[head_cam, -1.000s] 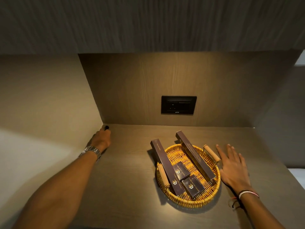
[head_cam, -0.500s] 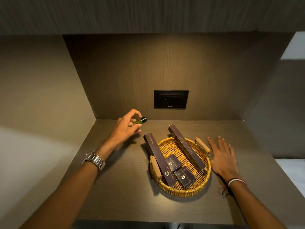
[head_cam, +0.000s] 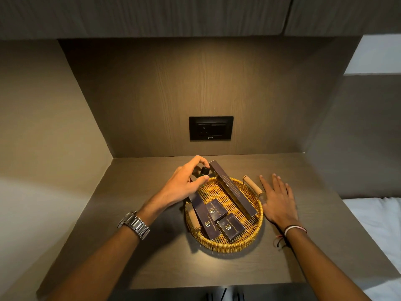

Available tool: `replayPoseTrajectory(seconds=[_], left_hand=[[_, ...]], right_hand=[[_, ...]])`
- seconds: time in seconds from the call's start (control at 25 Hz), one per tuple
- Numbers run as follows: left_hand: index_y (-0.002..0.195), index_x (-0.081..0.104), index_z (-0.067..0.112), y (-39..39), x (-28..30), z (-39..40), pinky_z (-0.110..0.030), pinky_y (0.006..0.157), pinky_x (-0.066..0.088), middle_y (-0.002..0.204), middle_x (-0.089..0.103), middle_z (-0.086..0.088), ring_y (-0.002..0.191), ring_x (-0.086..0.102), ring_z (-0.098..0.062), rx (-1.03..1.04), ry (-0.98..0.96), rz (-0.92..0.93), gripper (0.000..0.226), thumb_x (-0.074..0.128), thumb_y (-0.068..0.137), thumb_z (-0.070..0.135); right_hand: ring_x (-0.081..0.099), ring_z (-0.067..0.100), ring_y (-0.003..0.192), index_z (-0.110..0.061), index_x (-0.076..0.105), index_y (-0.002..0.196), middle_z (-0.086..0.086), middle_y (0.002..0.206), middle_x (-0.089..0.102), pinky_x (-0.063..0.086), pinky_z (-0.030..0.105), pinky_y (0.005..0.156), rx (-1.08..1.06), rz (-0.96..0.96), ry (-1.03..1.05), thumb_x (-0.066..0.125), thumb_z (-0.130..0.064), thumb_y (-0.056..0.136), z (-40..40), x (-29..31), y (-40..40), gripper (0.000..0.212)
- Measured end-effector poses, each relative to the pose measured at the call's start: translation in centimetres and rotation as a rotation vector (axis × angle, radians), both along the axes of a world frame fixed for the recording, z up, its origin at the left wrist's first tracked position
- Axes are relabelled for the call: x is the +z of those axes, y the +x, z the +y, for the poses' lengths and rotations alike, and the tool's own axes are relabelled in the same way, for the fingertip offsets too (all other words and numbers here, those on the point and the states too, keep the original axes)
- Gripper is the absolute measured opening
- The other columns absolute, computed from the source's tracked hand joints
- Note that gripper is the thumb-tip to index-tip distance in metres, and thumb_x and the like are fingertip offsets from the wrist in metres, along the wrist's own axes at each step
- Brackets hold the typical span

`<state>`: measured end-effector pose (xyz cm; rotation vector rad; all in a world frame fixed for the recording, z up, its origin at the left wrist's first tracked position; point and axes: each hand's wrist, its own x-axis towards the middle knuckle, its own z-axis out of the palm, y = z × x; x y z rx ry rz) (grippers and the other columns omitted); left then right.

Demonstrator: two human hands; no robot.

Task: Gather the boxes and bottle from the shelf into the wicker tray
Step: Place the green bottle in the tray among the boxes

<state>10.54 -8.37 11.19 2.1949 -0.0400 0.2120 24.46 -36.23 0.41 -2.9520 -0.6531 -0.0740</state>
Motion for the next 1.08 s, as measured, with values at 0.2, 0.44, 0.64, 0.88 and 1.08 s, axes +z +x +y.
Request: replayPoseTrajectory(seconds=[0.2,0.44,0.64,0.88,1.08], left_hand=[[0.094,0.060,0.025,1.2,-0.6,-0.6,-0.030,0.078,0.057,0.098,0.069,0.005,0.098,0.065,-0.013,0.110,0.034,-0.047,0.028,0.082,0.077,0.023],[0.091,0.060,0.019,2.2,-2.2,-0.8,-0.037,0.082,0.053,0.094,0.071,0.004,0.095,0.065,-0.011,0.129,0.215,-0.023,0.028,0.083,0.076,0.023],[0.114,0.060,0.026,2.4,-2.5,-1.0,-0.042,0.102,0.039,0.113,0.069,0.004,0.114,0.057,-0.016,0.181,0.561,-0.022,0.038,0.071,0.083,0.045],[0.125,0.056,0.019,-2.1,-1.7,-1.8,-0.020,0.090,0.040,0.127,0.056,-0.003,0.119,0.053,-0.016,0.538,0.141,-0.198,0.034,0.057,0.095,0.036],[0.148,0.035,0.021,-7.4,-4.7,-5.9,-0.035,0.092,0.042,0.146,0.050,-0.009,0.117,0.056,-0.020,0.821,-0.501,0.126,0.050,0.039,0.102,0.039]], right_hand=[[0.007,0.031,0.155,-0.029,0.009,0.159,0.016,0.167,0.010,0.012,0.048,0.125,0.004,0.002,0.007,0.033,-0.058,0.098,-0.2,-0.3,-0.1,0.072],[0.008,0.030,0.155,-0.030,0.010,0.159,0.015,0.168,0.011,0.011,0.047,0.125,-0.010,-0.021,-0.019,0.029,-0.055,0.098,-0.1,-0.2,-0.3,0.069],[0.007,0.029,0.155,-0.030,0.011,0.159,0.015,0.168,0.011,0.010,0.046,0.124,-0.017,-0.020,-0.007,0.028,-0.058,0.098,-0.2,-0.1,-0.1,0.069],[0.029,0.026,0.149,-0.026,0.048,0.146,0.008,0.161,0.035,0.022,0.045,0.121,-0.059,0.049,0.310,0.040,-0.050,0.100,-0.6,0.5,-0.2,0.052],[0.058,0.016,0.122,-0.014,0.060,0.133,0.011,0.145,0.056,0.045,0.031,0.101,-0.131,0.705,1.332,0.039,-0.042,0.102,1.6,4.0,-0.3,0.047]])
